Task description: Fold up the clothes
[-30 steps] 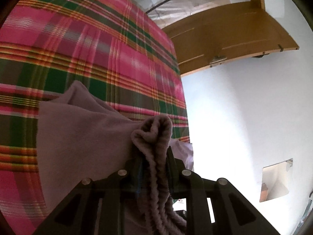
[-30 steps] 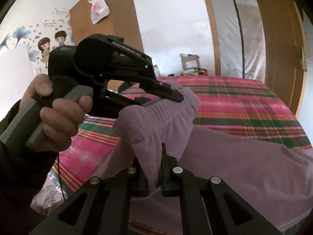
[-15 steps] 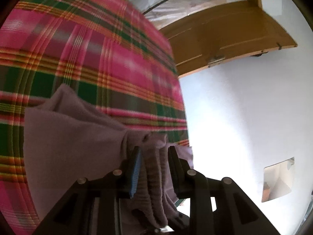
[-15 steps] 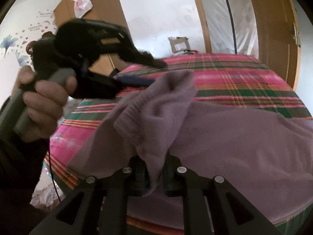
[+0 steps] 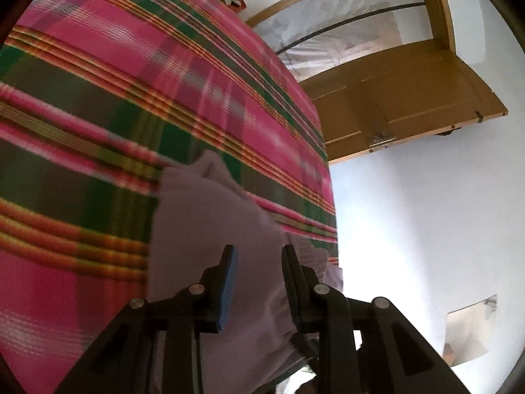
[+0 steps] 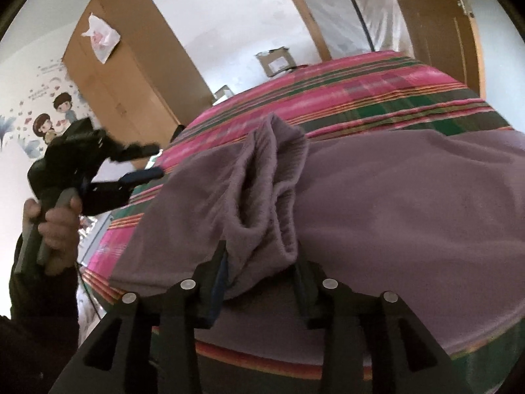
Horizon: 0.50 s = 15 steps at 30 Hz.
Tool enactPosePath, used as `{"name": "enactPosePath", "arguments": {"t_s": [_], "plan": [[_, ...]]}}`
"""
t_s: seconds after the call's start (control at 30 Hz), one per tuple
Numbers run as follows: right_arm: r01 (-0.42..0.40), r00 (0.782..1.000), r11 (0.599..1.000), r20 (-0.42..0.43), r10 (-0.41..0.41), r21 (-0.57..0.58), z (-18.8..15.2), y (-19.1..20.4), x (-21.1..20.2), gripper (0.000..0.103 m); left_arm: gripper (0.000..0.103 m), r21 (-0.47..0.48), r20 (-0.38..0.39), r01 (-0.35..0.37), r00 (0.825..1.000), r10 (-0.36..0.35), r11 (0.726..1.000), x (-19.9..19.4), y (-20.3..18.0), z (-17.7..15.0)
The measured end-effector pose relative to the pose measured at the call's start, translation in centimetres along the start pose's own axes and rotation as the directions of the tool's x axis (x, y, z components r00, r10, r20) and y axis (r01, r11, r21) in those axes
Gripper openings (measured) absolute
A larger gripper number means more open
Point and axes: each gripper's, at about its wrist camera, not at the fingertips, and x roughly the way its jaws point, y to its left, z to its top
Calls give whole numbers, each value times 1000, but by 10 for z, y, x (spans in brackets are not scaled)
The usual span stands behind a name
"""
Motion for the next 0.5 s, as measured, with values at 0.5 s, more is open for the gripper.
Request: {"name": "enactPosePath", "arguments": {"t_s": [0.5], "plan": [[-41,998,999,39,41,-18,26,-2,1,38,29,-1,-4,-17,1000,17,1000,-8,27,-22]]}}
